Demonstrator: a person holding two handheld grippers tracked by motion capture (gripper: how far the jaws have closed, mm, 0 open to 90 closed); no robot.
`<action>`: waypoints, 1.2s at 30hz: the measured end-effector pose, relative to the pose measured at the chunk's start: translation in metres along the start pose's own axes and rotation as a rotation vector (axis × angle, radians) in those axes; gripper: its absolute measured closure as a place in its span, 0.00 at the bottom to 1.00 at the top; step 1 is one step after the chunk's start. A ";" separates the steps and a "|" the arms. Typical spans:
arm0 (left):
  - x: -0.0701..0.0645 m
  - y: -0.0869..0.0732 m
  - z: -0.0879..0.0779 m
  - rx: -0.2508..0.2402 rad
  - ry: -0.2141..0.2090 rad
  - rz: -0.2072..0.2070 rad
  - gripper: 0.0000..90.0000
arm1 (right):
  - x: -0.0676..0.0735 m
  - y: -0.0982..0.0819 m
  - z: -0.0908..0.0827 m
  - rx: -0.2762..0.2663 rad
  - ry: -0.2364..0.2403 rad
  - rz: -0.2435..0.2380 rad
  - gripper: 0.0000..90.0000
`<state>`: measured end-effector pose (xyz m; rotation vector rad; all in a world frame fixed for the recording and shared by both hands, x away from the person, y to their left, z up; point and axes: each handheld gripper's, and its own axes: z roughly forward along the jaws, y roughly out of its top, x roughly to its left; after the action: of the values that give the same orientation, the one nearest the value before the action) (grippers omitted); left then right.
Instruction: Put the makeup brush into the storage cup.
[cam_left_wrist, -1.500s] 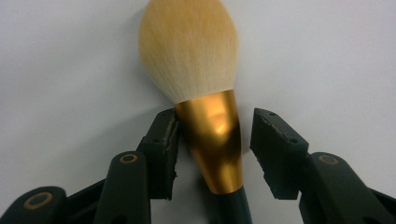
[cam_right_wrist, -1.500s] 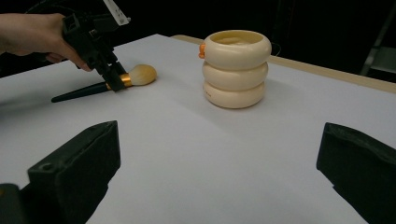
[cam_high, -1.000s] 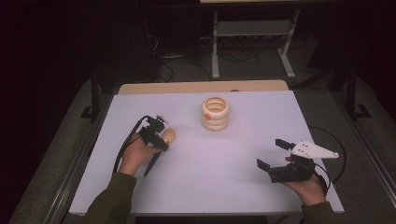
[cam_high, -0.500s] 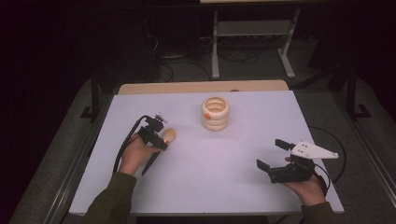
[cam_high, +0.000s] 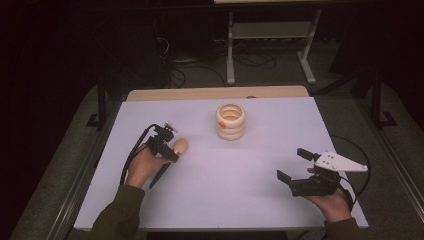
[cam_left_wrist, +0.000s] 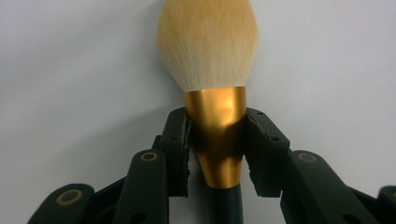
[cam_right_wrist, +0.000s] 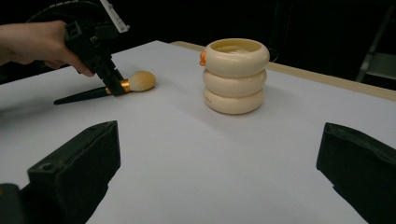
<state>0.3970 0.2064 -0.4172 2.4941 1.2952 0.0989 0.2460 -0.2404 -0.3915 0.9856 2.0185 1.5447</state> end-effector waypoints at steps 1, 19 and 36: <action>0.001 -0.001 -0.001 -0.002 -0.004 0.000 0.70 | 0.000 0.000 0.000 0.000 0.000 0.000 0.00; 0.012 -0.010 -0.027 -0.163 -0.111 -0.019 0.70 | 0.002 -0.001 0.004 0.019 0.013 -0.020 0.00; 0.010 -0.020 -0.051 -0.350 -0.161 0.032 0.70 | 0.001 0.000 0.004 0.016 0.008 -0.018 0.00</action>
<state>0.3766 0.2375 -0.3765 2.1769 1.0700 0.1179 0.2480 -0.2373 -0.3929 0.9666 2.0428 1.5277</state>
